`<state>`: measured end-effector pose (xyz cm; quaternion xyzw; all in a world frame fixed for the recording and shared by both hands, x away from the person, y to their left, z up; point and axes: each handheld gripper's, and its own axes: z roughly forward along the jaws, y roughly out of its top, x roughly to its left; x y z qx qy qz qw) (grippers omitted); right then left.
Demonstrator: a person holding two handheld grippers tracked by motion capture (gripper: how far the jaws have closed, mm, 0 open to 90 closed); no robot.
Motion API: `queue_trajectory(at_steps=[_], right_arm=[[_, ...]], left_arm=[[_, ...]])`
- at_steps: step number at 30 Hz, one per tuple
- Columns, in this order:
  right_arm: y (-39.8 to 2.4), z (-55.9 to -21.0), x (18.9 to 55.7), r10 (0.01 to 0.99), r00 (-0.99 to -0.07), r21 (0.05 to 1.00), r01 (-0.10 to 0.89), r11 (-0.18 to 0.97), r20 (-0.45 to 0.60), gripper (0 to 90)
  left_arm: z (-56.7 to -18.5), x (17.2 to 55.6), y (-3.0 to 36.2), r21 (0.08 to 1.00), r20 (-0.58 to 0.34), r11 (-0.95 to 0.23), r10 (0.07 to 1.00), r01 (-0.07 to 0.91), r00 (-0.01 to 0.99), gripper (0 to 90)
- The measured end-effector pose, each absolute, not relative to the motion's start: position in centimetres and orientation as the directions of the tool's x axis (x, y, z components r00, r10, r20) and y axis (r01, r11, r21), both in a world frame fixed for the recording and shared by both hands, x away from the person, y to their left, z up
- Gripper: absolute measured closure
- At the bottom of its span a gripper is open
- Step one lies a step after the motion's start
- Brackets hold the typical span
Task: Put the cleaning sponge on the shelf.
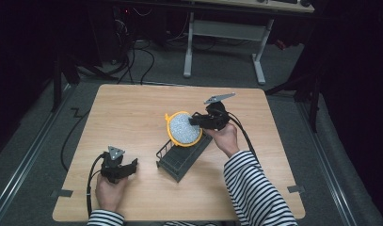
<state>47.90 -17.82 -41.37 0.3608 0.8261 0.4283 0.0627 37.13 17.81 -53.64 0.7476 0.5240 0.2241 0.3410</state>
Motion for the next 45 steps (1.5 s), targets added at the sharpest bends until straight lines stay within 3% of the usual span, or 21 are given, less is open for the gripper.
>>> queue_trajectory(at_steps=[28,34,45], right_arm=[[-19.0,-43.4,47.3,0.653,-0.745,0.680,0.551,0.484,0.139,75.8],[-19.6,-42.7,47.1,0.681,-0.713,0.707,0.568,0.421,0.167,52.6],[-22.2,-40.9,45.7,0.726,-0.673,0.771,0.534,0.346,0.141,48.5]], left_arm=[[-53.6,37.1,17.7,0.743,-0.014,-0.225,0.936,0.630,0.351,30.5],[-53.6,37.1,17.7,0.743,-0.015,-0.225,0.936,0.630,0.351,30.6],[-53.6,37.1,17.7,0.743,-0.015,-0.225,0.936,0.630,0.351,30.6]])
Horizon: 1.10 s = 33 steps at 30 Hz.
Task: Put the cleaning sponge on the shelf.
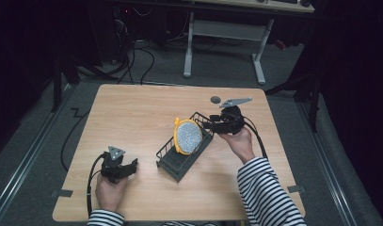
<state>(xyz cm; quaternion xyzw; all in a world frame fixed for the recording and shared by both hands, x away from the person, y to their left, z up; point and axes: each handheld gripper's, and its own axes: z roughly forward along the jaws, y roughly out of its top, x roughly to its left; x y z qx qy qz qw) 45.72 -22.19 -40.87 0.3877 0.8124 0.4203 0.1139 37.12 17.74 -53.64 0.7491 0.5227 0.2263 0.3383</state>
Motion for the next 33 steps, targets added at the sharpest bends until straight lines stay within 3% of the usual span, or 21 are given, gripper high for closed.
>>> queue_trajectory(at_steps=[19,33], right_arm=[[-28.7,-38.7,41.0,0.796,-0.584,0.832,0.513,0.209,0.160,49.1],[-31.3,-37.8,38.7,0.817,-0.557,0.859,0.482,0.173,0.148,49.4]], left_arm=[[-53.6,37.1,17.8,0.744,-0.017,-0.223,0.936,0.630,0.351,30.9],[-53.6,37.1,17.8,0.744,-0.018,-0.222,0.936,0.630,0.351,30.8]])
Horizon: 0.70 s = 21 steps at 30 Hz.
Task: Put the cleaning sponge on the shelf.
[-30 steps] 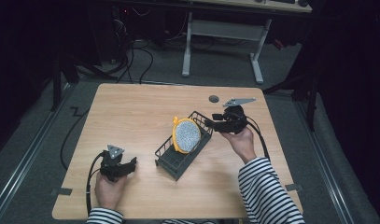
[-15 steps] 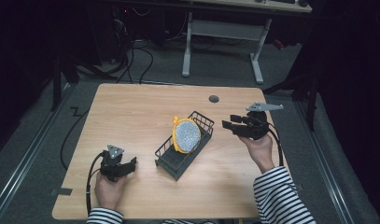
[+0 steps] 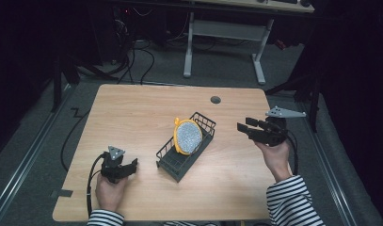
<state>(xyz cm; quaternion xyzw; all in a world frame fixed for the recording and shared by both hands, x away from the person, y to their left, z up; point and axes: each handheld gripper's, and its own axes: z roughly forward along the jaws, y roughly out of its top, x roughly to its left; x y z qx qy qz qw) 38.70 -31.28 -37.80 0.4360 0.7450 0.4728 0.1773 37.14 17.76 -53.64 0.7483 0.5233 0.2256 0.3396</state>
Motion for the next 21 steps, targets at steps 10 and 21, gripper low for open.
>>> queue_trajectory(at_steps=[10,21], right_arm=[[-33.3,-39.1,37.0,0.845,-0.512,0.864,0.484,0.135,0.155,50.3],[-34.9,-41.1,34.9,0.867,-0.471,0.857,0.503,0.113,0.162,50.3]], left_arm=[[-53.6,37.1,17.7,0.744,-0.017,-0.223,0.936,0.630,0.351,30.8],[-53.6,37.1,17.7,0.743,-0.015,-0.225,0.936,0.630,0.352,30.3]])
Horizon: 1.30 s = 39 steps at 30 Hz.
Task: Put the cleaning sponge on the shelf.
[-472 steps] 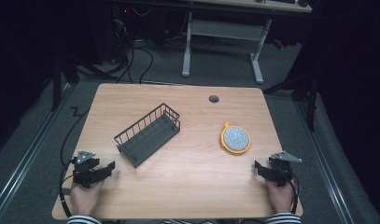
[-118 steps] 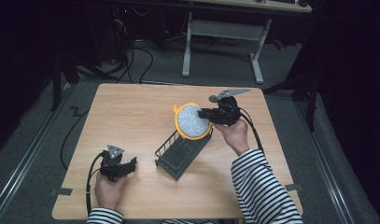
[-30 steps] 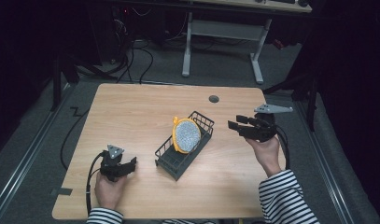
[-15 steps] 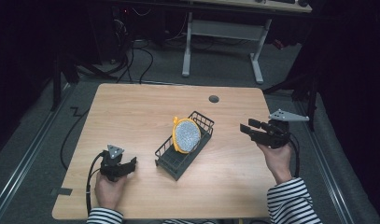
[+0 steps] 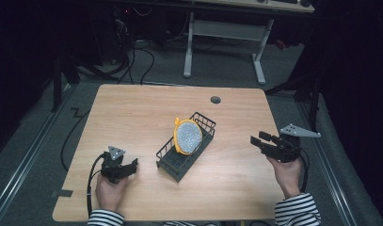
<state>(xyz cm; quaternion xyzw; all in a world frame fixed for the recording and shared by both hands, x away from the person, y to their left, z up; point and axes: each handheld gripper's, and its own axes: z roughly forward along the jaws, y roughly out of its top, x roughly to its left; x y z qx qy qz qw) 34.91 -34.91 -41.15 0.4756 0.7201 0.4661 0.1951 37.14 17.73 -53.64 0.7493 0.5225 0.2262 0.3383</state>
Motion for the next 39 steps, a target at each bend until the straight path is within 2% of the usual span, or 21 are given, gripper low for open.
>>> queue_trajectory(at_steps=[18,39], right_arm=[[-36.9,-47.1,32.1,0.886,-0.388,0.824,0.566,0.014,0.251,50.3],[-36.0,-51.2,32.8,0.913,-0.359,0.792,0.607,0.069,0.195,46.0]], left_arm=[[-53.6,37.2,17.7,0.743,-0.014,-0.227,0.936,0.630,0.353,30.3],[-53.6,37.1,17.7,0.743,-0.014,-0.226,0.936,0.630,0.352,30.3]])
